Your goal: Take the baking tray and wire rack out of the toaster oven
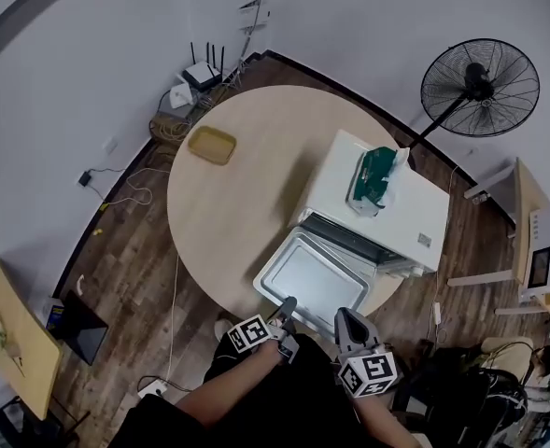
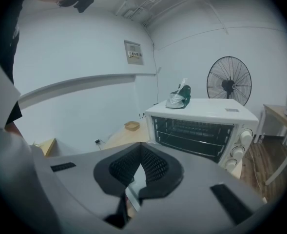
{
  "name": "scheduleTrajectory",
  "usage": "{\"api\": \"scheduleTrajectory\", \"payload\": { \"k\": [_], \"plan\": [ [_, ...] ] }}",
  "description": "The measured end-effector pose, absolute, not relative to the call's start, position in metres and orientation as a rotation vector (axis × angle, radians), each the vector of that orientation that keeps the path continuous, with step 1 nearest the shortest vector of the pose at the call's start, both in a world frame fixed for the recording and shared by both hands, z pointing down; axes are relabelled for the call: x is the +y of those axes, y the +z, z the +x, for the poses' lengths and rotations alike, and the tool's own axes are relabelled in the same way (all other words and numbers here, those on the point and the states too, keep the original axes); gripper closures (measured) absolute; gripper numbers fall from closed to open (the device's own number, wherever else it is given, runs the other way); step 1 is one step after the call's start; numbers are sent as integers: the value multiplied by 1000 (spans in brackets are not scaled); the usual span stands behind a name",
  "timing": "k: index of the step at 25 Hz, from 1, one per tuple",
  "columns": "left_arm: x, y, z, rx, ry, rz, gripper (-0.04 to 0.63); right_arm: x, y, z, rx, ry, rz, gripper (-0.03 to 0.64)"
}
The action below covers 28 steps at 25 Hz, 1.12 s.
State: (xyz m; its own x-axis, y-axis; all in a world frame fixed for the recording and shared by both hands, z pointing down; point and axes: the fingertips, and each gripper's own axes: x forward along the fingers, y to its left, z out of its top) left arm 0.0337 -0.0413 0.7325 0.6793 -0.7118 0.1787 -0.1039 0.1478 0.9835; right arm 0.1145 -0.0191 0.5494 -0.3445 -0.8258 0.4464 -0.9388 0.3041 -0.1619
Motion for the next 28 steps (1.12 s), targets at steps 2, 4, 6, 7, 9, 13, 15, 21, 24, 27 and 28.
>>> {"api": "scheduleTrajectory", "payload": {
  "k": [2, 4, 6, 7, 9, 13, 15, 21, 24, 27, 28],
  "plan": [
    [-39, 730, 23, -749, -505, 1386, 526, -17, 551, 107, -2294, 581, 1606, 617],
    [-37, 728, 12, -748, -510, 1389, 526, -15, 551, 98, -2295, 581, 1608, 617],
    [-35, 727, 0, -745, -522, 1383, 526, -17, 550, 88, -2304, 574, 1601, 617],
    [-35, 727, -6, -742, -533, 1376, 526, -18, 550, 82, -2310, 569, 1594, 617],
    [-34, 726, -19, -741, -560, 1358, 526, -21, 549, 68, -2325, 563, 1577, 617],
    [-33, 726, -53, -771, -612, 1326, 526, -22, 546, 40, -2358, 542, 1527, 617],
    [-35, 725, -73, -794, -637, 1316, 526, -23, 545, 27, -2373, 535, 1507, 617],
    [-49, 721, -136, -880, -706, 1322, 526, -32, 545, -8, -2408, 515, 1462, 617],
    [-59, 720, -165, -918, -733, 1318, 526, -36, 545, -27, -2424, 503, 1449, 617],
    [-71, 722, -191, -942, -767, 1293, 526, -40, 542, -42, -2433, 484, 1440, 617],
    [-75, 722, -198, -950, -775, 1288, 526, -42, 541, -46, -2434, 479, 1442, 617]
  ]
}}
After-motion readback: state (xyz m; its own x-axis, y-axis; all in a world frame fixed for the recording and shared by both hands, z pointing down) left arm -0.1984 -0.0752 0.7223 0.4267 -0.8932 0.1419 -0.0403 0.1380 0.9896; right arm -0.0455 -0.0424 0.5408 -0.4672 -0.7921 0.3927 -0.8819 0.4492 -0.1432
